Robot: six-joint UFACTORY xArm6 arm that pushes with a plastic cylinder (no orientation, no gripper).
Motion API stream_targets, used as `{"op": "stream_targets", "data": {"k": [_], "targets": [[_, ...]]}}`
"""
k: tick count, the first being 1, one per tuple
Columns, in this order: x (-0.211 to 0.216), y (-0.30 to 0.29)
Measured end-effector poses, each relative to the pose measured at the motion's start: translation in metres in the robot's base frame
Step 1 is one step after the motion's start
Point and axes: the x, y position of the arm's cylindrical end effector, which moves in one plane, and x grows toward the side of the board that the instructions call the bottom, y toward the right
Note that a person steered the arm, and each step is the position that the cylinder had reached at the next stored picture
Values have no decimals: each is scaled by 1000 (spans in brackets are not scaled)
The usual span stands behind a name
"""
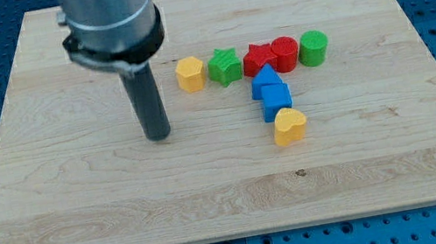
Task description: Place the arm below to the yellow heart
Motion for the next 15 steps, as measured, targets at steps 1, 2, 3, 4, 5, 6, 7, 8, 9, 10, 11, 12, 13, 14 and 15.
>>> {"op": "stream_targets", "data": {"k": [1, 2, 3, 4, 5, 6, 7, 8, 9, 10, 11, 12, 13, 14, 15], "targets": [[29, 9], [46, 36], [51, 73], [51, 131], [74, 167], [102, 183], [102, 233], [77, 263], [42, 263], [41, 263], [41, 261], [43, 247], [43, 241], [43, 224], [43, 224]]}}
